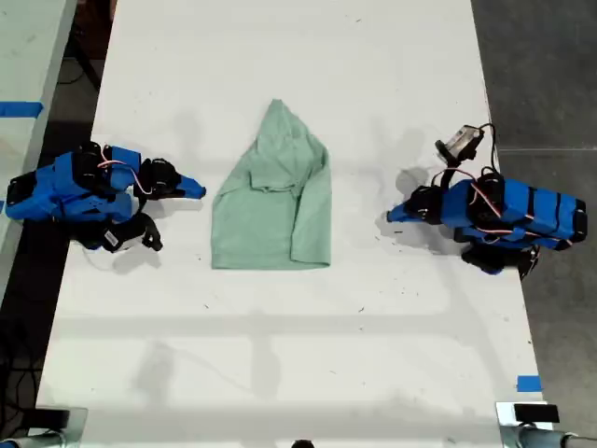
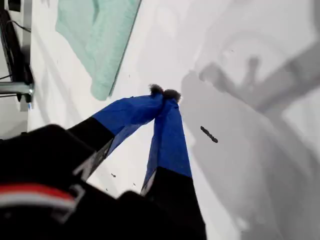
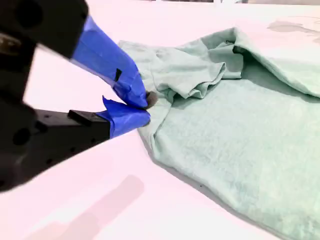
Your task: Fold t shirt
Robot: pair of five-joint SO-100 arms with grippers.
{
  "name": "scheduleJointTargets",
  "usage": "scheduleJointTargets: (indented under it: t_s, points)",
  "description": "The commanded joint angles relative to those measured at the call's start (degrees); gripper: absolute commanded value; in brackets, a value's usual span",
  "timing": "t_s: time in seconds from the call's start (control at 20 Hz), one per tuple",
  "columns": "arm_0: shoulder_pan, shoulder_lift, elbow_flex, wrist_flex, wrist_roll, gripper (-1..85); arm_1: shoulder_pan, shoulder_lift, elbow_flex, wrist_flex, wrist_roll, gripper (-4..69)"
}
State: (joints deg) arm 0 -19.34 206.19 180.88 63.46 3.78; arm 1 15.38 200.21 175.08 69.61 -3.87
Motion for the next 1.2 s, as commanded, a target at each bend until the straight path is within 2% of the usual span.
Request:
scheduleJointTargets:
  t_s: [0.0,1.15]
  points:
    - [0.53,0.35,-0.97,-0.35,0.26,-0.2,0.35,0.97,3.08,0.18,0.53,-0.5]
    - [0.7,0.35,-0.88,-0.97,0.62,-0.2,0.53,0.97,3.08,2.9,4.57,-0.5]
